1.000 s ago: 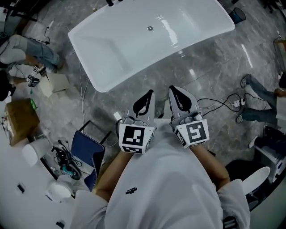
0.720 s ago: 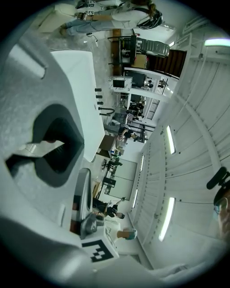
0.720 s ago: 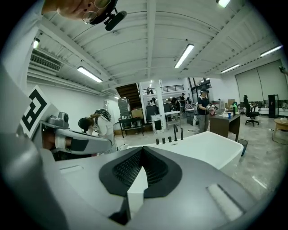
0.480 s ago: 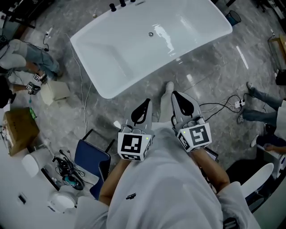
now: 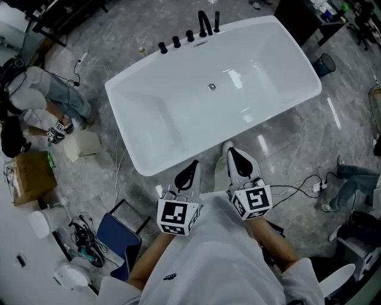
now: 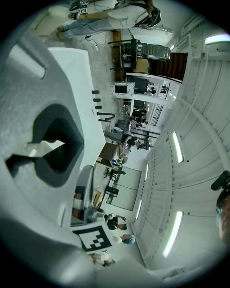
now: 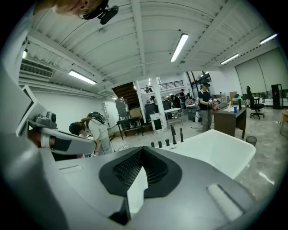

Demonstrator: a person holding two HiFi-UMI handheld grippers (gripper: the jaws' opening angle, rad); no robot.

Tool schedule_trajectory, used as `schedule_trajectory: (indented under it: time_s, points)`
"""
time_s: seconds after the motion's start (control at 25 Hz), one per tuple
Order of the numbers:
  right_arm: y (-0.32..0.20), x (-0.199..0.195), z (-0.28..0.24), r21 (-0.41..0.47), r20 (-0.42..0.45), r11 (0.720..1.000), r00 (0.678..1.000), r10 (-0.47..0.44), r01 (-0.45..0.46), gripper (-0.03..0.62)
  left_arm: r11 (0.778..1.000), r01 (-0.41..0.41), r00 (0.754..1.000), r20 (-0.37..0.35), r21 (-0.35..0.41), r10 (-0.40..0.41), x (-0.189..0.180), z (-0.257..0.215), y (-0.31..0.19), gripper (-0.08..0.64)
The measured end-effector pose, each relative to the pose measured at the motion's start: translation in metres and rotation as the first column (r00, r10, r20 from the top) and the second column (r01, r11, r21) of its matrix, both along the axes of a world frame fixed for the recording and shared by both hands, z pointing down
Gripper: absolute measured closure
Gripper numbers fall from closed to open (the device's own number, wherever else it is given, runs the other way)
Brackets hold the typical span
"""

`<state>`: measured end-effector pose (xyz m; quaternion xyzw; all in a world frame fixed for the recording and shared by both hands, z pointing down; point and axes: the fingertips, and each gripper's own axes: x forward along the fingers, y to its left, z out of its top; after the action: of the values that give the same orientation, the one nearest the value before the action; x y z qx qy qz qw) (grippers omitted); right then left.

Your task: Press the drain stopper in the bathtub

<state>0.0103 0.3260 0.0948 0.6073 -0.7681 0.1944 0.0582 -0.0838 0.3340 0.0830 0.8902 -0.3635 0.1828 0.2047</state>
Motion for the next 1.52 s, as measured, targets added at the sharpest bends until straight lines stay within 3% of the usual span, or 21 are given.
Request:
schedule_trajectory:
  time_s: [0.24, 0.44, 0.88, 1.16, 1.36, 1.52]
  points:
    - [-0.075, 0.074, -0.017, 0.04, 0.02, 0.997, 0.997, -0.071, 0.07, 0.591, 0.999, 0.031, 0.999, 0.013, 0.044, -0.032, 0.088, -0.026, -0.079, 0.561]
    - [-0.124, 0.115, -0.006, 0.011, 0.02, 0.991, 0.991, -0.136, 0.136, 0.591, 0.992, 0.124, 0.992, 0.004, 0.016, -0.124, 0.123, -0.021, -0.116, 0.561]
    - [-0.187, 0.123, 0.012, -0.035, 0.007, 0.969, 0.969, -0.245, 0.245, 0.591, 0.955, 0.292, 0.956, 0.053, -0.045, -0.29, 0.098, 0.003, -0.153, 0.561]
    - [-0.208, 0.127, 0.012, -0.038, -0.016, 0.973, 0.973, -0.229, 0.228, 0.591, 0.959, 0.276, 0.961, 0.035, -0.067, -0.274, 0.101, 0.009, -0.178, 0.561]
    - [-0.225, 0.132, 0.041, -0.041, -0.015, 0.972, 0.973, -0.231, 0.23, 0.591, 0.967, 0.248, 0.968, 0.041, -0.064, -0.246, 0.112, 0.034, -0.195, 0.561]
    - [-0.23, 0.129, 0.063, -0.086, -0.021, 0.963, 0.966, -0.26, 0.257, 0.591, 0.961, 0.262, 0.965, 0.055, -0.093, -0.258, 0.112, 0.047, -0.193, 0.561]
